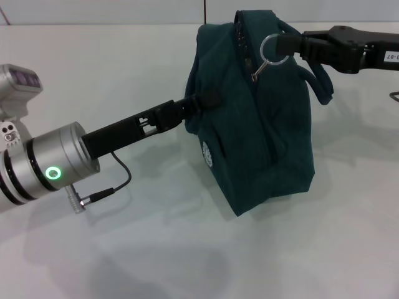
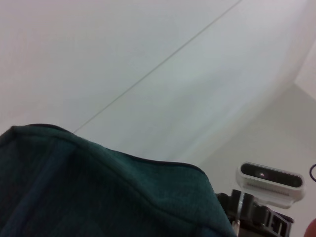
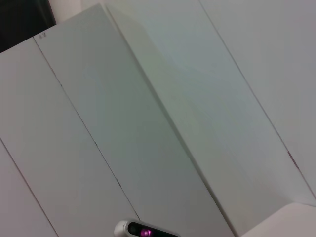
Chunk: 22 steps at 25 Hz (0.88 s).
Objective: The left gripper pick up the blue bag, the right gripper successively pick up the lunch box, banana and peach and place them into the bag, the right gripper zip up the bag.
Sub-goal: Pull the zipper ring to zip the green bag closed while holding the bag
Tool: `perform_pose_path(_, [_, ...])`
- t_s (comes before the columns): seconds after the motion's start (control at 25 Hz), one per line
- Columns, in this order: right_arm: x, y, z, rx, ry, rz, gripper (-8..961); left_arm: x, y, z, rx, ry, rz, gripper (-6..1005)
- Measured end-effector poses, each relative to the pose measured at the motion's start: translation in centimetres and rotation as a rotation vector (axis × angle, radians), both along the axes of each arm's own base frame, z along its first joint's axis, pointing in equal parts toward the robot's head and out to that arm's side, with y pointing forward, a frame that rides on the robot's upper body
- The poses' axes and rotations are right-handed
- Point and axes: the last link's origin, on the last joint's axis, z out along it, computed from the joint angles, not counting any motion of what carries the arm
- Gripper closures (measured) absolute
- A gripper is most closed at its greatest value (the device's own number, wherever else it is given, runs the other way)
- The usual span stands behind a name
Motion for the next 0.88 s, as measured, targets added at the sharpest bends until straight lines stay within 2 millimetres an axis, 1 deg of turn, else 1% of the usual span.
perform_pose_path(0.28, [-0.2, 0.2, 0.1, 0.007, -0.003, 0.003, 946, 0.1, -0.1, 0.0, 0.007, 0.001, -0.014, 944])
perform_pose_path(0.72, [-1.7, 0.9, -0.2, 0.0, -0.029, 0.047, 946, 0.4, 0.0, -0.2, -0.005, 0.015, -0.035, 944])
perform_pose_path(0.88, [-1.9, 1.2, -0.7, -0.008, -0.053, 0.048, 946, 0.5, 0.0, -0.2, -0.006, 0.015, -0.038, 944])
